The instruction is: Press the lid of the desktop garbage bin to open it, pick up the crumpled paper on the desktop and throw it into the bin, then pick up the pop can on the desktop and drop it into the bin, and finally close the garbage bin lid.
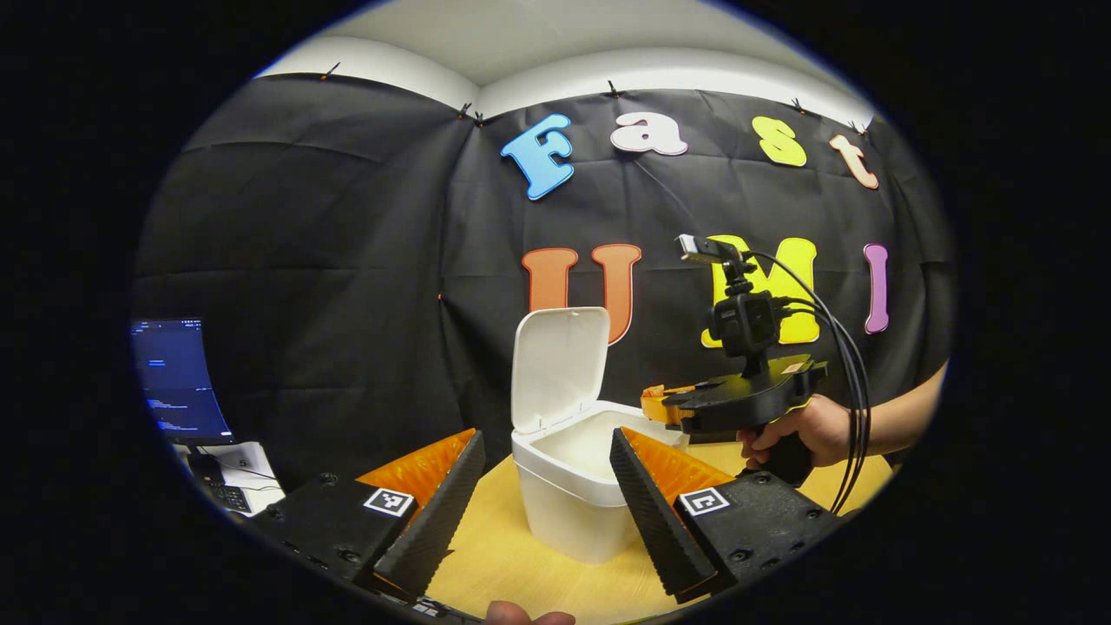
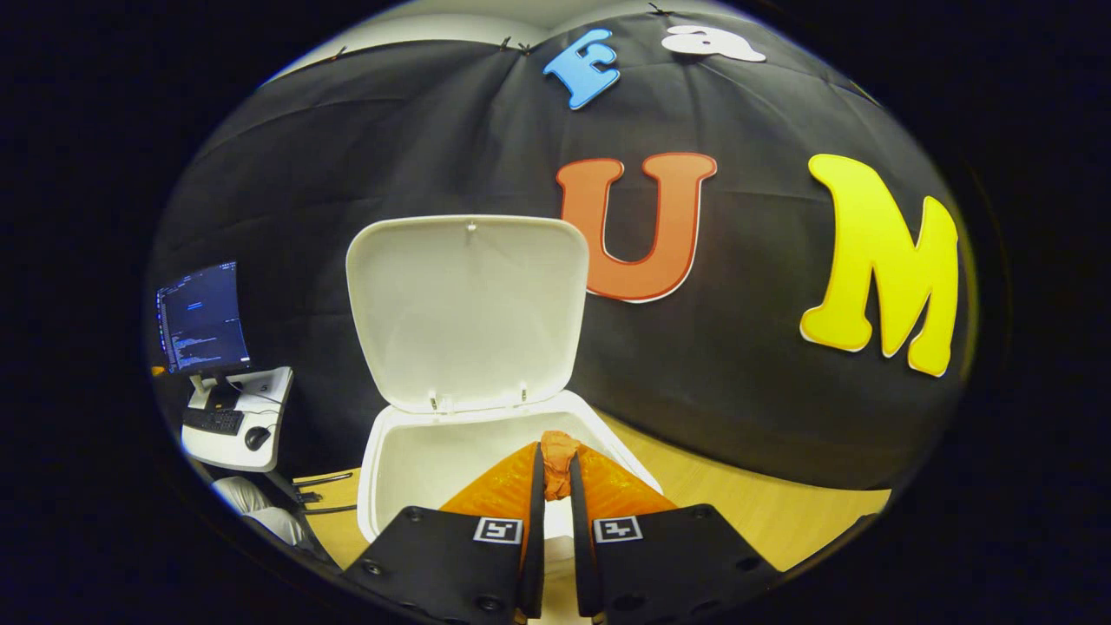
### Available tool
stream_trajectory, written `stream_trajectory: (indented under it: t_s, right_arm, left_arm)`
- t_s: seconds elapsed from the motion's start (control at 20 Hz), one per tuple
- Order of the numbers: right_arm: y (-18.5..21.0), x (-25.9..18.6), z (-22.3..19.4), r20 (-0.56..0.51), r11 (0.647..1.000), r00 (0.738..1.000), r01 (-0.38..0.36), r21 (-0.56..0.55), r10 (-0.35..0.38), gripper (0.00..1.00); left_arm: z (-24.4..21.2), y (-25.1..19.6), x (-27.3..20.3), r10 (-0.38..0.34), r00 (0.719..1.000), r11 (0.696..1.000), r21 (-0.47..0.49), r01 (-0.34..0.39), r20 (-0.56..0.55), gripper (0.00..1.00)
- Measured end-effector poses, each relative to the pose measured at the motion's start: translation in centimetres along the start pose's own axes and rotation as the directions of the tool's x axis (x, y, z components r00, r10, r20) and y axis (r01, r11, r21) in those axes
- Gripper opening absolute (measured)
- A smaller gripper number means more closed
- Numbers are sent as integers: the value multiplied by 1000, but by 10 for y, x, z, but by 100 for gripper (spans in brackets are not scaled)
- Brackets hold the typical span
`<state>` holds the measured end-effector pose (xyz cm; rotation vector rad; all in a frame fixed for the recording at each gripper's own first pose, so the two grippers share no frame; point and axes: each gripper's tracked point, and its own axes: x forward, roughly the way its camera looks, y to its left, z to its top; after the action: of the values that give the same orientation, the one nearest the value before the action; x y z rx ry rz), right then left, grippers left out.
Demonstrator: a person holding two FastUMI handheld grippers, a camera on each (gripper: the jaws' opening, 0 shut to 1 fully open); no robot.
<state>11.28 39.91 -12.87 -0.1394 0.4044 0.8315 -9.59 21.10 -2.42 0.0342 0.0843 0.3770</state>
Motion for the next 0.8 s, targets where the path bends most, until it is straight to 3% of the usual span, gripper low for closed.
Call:
stream_trajectory:
  t_s: [0.15,0.25,0.6,0.65,0.8]
  right_arm:
    - [3,10,-13,-35,1000,999,0,-2,0,17]
    - [4,14,-18,-54,1000,999,0,-2,0,25]
    - [7,19,-34,-105,1000,994,-2,16,3,29]
    - [5,19,-34,-104,1000,995,-3,16,5,37]
    - [8,16,-36,-104,1000,995,-4,18,6,46]
  left_arm:
    - [-3,5,-1,14,1000,1000,8,-14,1,95]
    - [-2,5,-3,13,1000,1000,13,-13,1,95]
    - [-6,1,-6,4,1000,1000,16,-4,4,95]
    - [-6,2,-7,4,1000,1000,15,-4,3,95]
    - [-10,-1,-7,-6,1000,1000,10,6,-2,95]
